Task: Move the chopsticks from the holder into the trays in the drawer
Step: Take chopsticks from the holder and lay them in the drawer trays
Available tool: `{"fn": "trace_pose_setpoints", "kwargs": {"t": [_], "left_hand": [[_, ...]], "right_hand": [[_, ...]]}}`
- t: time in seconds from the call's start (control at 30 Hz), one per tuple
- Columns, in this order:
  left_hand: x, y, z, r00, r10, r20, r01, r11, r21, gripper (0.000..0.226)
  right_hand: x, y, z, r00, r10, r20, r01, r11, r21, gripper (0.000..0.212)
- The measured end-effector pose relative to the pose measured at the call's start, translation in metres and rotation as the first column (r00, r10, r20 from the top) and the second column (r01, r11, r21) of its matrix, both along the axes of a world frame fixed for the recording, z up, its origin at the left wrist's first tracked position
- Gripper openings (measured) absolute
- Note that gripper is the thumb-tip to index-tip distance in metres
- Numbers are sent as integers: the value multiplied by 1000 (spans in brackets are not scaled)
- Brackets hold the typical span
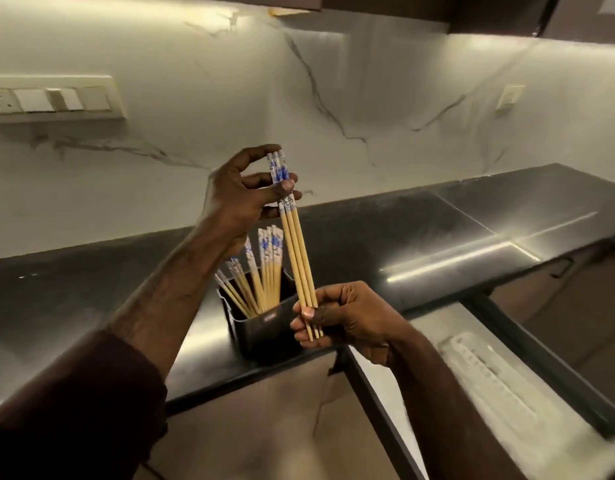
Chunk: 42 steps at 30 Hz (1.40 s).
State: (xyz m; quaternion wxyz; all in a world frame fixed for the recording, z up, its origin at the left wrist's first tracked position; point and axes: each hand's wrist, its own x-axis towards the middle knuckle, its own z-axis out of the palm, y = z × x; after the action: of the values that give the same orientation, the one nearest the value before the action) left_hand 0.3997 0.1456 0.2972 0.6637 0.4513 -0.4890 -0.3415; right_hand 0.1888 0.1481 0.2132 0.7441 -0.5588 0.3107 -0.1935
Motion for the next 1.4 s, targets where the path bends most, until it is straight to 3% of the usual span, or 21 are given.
{"fn": "trace_pose_setpoints", "kwargs": {"t": [0.2,0.43,0.73,1.03,1.3,1.4], "left_hand": [[-78,9,-22,988,-108,-114,118,989,84,51],[-189,2,-53,977,-169,-128,189,969,162,47],[-325,-30,-132,976,-105,-188,163,932,325,41],[-355,-66,-224,984,64,-169,31,860,509,68],[-373,-75,-324,982,-11,-188,131,756,641,94],[-376,-75,-356,999,-51,-6,39,698,715,92]], "right_hand": [[-82,30,-8,985,-133,-108,134,991,-1,17],[-196,45,-22,937,-255,-241,266,964,16,17],[-332,17,-73,895,-194,-401,244,967,76,12],[-358,-35,-128,809,-96,-580,177,981,84,16],[-350,-69,-186,641,-45,-767,180,979,93,18],[-342,-86,-211,590,-43,-807,187,979,84,13]]}}
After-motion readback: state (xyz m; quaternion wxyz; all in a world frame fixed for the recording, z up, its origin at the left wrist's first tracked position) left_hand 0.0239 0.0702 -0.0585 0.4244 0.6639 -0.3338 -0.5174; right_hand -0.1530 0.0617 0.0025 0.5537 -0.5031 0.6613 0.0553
